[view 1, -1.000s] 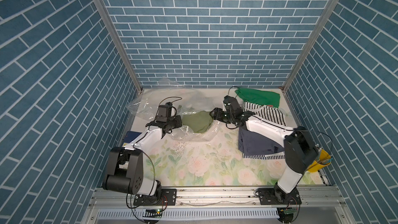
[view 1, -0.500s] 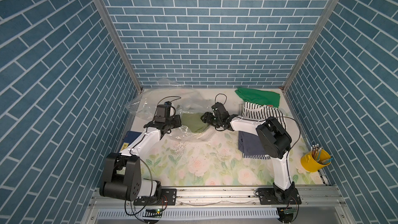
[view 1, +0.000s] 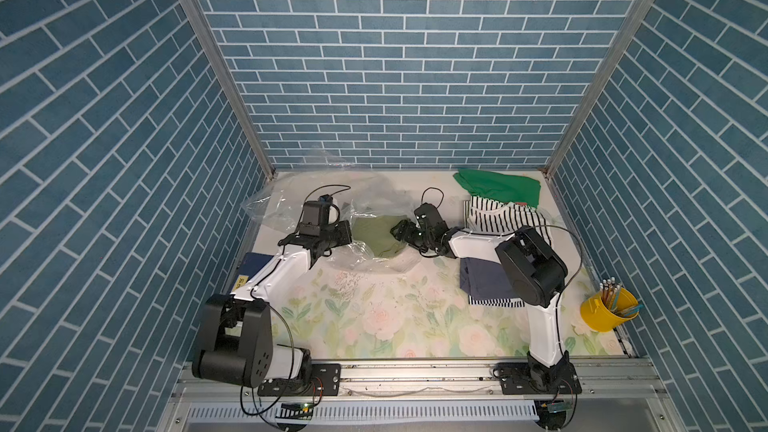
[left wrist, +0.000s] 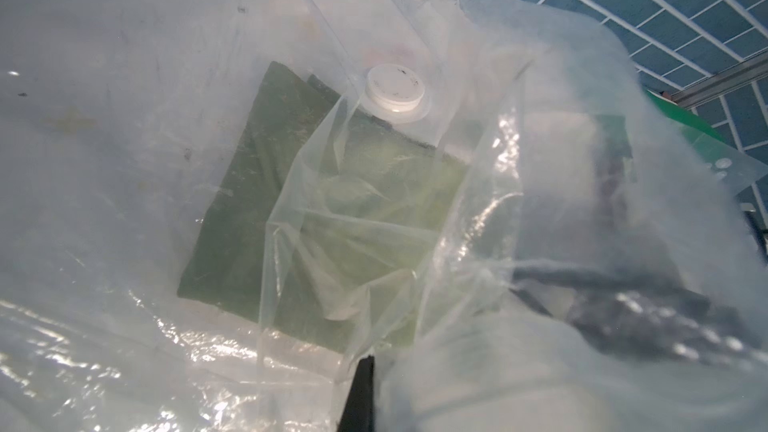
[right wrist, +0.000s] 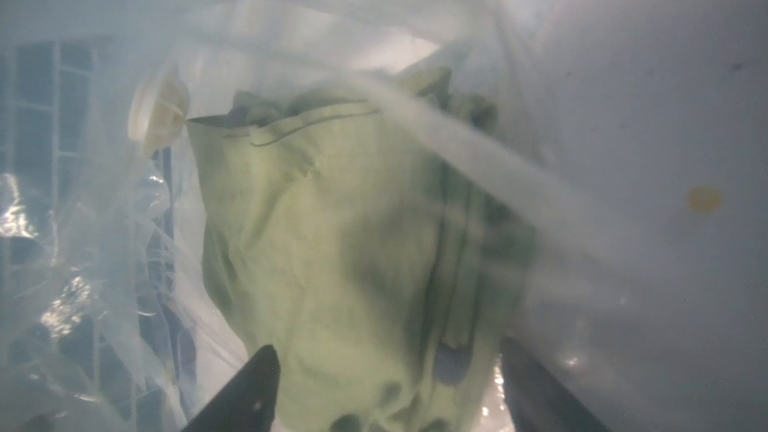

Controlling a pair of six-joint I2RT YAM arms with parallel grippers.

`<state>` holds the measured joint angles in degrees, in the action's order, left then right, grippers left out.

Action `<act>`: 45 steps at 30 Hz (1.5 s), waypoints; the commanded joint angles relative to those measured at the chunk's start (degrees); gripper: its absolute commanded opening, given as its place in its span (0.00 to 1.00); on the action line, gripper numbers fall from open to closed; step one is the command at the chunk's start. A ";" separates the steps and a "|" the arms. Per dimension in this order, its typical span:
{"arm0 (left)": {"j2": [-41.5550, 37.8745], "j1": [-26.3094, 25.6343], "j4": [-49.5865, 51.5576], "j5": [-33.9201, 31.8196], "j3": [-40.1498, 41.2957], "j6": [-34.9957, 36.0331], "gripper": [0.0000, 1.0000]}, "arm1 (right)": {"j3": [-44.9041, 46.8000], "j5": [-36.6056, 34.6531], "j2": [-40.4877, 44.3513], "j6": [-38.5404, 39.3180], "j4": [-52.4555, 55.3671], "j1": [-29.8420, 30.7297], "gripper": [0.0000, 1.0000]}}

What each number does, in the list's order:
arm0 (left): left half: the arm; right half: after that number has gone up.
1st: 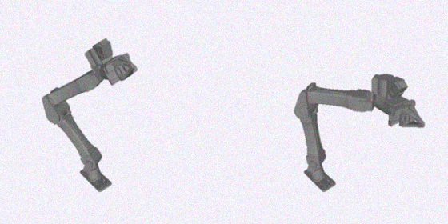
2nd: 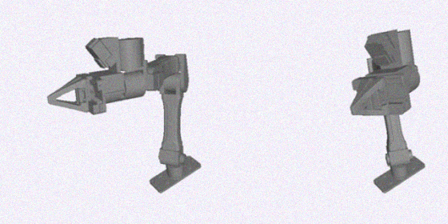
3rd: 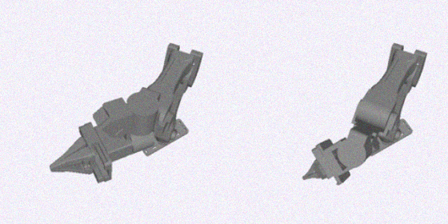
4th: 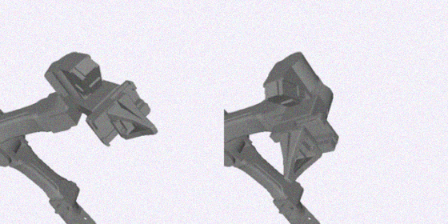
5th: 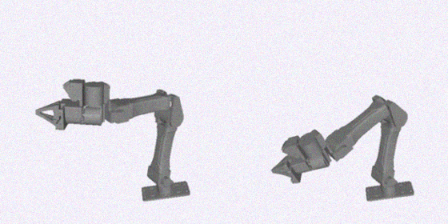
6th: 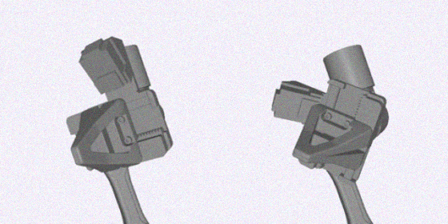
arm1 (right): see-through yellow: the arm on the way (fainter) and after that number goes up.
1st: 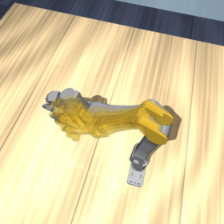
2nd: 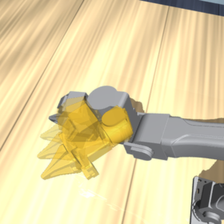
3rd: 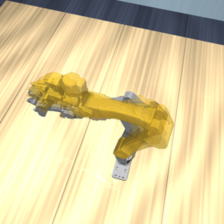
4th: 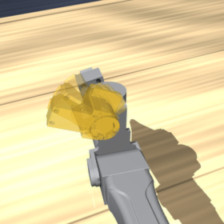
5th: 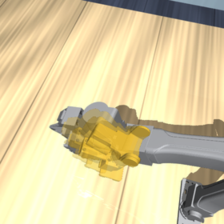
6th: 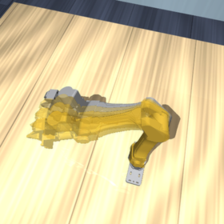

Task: Take the tank top out of the vacuum bag
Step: Take out the tank top from the vacuum bag.

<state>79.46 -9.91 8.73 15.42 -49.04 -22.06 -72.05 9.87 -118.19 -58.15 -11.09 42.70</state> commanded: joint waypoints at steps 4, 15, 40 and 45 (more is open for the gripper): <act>0.94 -0.63 -1.19 1.15 0.55 -0.47 0.00 | -1.21 4.87 -4.07 1.11 -9.67 0.81 0.75; 2.99 -0.86 -2.69 1.88 2.27 -0.96 0.00 | -11.82 12.04 -10.70 5.50 -11.76 2.19 0.64; 3.38 -0.90 -3.83 1.36 2.60 -1.90 0.00 | -14.73 -7.83 -4.65 18.81 15.07 6.35 0.00; 6.19 -1.37 -5.28 2.52 3.16 -2.86 0.00 | -2.58 -3.67 3.25 16.73 7.17 5.29 0.00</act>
<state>83.81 -10.72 5.19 17.47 -46.78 -24.43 -77.54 3.75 -118.24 -40.23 1.63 48.38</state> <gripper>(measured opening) 0.055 0.079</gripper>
